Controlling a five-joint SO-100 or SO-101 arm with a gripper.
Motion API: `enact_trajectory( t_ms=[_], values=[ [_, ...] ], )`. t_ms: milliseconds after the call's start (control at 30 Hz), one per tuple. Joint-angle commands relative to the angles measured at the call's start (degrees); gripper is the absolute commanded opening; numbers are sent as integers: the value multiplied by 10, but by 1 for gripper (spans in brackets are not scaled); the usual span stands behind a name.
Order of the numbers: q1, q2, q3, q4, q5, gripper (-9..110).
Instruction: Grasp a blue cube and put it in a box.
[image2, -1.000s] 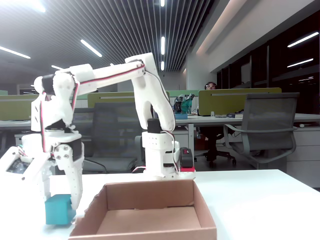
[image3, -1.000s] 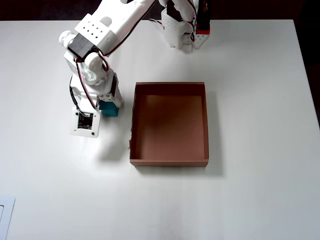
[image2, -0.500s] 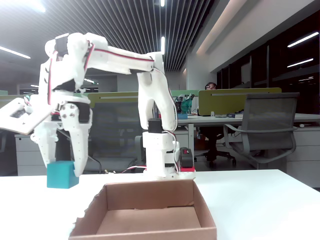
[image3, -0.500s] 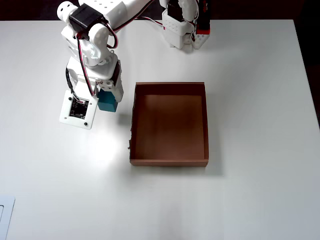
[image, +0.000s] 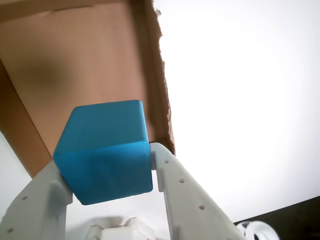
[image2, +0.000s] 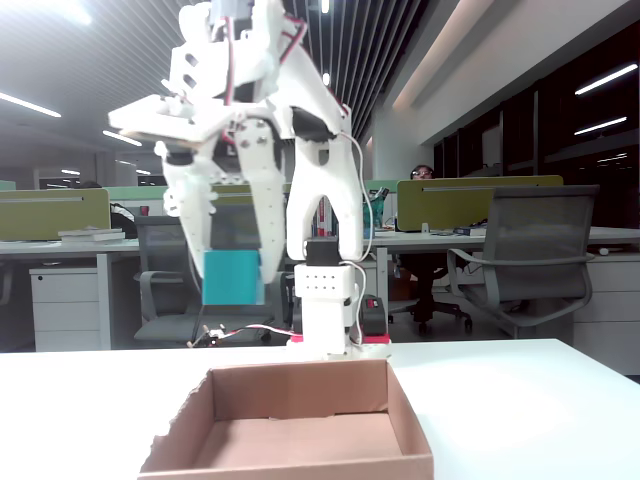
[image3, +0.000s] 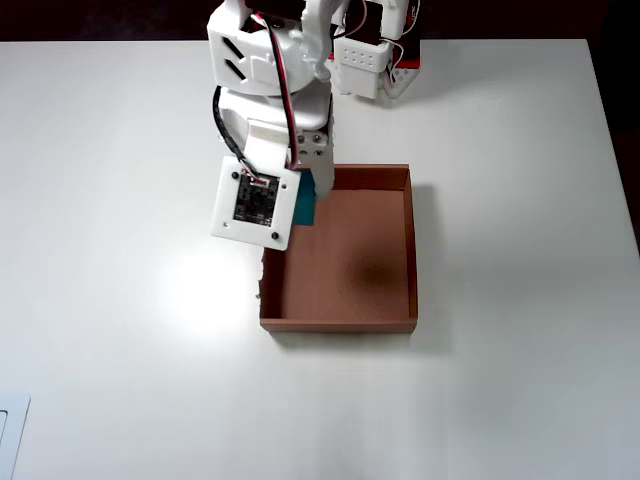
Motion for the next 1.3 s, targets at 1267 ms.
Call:
enact_trajectory(
  t_ms=[1267],
  values=[
    [-74,-98,269,-272,93,14]
  ],
)
